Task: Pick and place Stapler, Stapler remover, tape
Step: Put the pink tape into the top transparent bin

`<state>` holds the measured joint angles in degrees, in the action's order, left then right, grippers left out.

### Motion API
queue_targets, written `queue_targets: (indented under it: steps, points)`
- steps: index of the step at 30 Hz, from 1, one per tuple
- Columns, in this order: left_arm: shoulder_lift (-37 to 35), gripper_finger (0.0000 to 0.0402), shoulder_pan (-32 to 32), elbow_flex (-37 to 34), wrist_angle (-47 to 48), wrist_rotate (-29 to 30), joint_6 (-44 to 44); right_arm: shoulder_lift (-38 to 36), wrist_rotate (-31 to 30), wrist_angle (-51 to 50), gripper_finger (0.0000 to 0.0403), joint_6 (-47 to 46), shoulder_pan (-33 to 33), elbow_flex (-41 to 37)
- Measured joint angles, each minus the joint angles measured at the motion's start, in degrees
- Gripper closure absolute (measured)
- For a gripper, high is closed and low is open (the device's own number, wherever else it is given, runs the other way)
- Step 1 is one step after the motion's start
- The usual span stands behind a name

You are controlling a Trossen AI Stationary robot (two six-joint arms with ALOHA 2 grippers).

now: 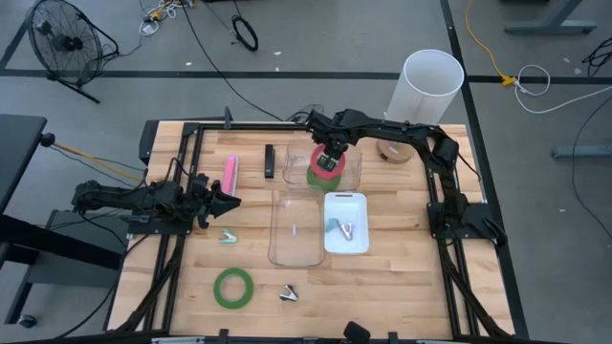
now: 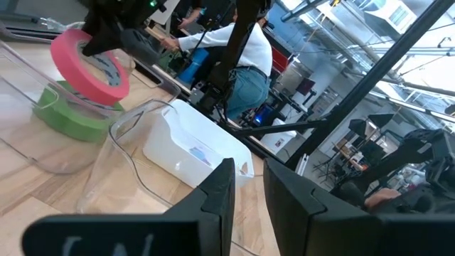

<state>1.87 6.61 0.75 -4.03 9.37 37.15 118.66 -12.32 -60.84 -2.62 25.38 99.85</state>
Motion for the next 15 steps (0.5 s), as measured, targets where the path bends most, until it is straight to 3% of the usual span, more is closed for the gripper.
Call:
queue_targets:
  steps: [11,15]
  points:
    - [0.0,0.0323,0.0,0.0,0.0,0.0,0.0,-2.19,0.7,0.78,0.0336,-1.64,0.03,-0.15]
    - [0.0,0.0323,0.0,0.0,0.0,0.0,-0.02,-2.3,5.49,0.38,0.0337,-2.66,-0.26,-0.15]
